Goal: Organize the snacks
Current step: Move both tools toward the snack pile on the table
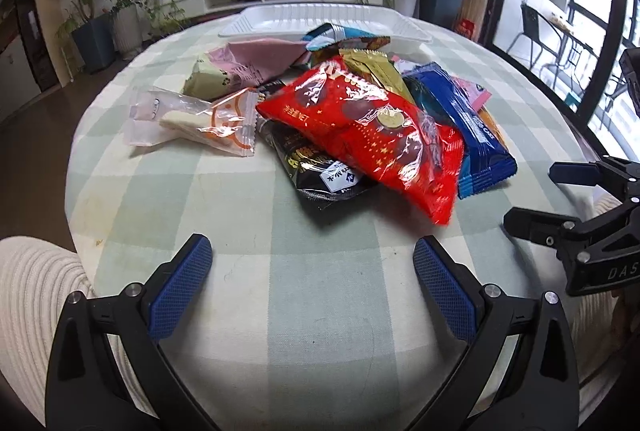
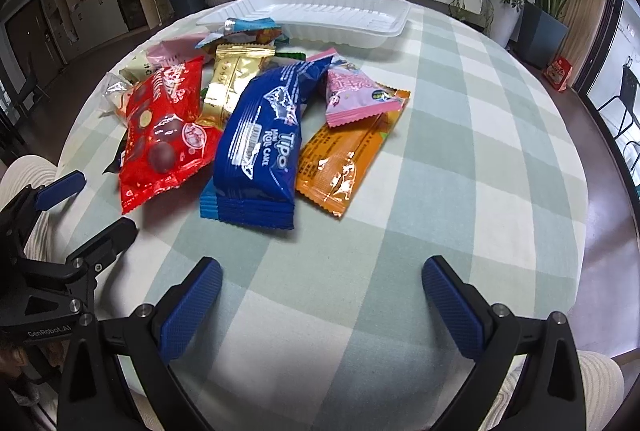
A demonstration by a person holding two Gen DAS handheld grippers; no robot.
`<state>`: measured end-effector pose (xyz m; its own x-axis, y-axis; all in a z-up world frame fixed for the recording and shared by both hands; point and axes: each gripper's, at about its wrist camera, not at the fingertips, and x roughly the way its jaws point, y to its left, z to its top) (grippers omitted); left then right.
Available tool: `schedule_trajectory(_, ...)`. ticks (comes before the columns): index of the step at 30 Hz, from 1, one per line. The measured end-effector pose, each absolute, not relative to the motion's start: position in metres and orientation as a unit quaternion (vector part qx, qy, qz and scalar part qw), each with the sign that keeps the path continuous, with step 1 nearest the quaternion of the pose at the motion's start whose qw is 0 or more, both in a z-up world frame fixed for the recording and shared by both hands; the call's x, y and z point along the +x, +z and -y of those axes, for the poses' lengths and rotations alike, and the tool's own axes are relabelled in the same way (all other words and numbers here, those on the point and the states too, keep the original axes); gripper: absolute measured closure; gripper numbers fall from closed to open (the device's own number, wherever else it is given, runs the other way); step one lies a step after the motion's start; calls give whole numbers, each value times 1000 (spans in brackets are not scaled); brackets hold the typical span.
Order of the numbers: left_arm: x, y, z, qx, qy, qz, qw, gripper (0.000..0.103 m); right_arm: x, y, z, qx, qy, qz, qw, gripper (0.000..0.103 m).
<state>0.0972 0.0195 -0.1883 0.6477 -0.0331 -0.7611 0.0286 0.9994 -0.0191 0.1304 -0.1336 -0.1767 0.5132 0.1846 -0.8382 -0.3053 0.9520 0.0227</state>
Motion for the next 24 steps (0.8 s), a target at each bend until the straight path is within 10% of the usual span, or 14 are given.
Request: schedule_trajectory(24, 144, -126, -91, -18, -12, -389, 921, 26, 181, -138, 95, -33, 205, -439, 874, 4)
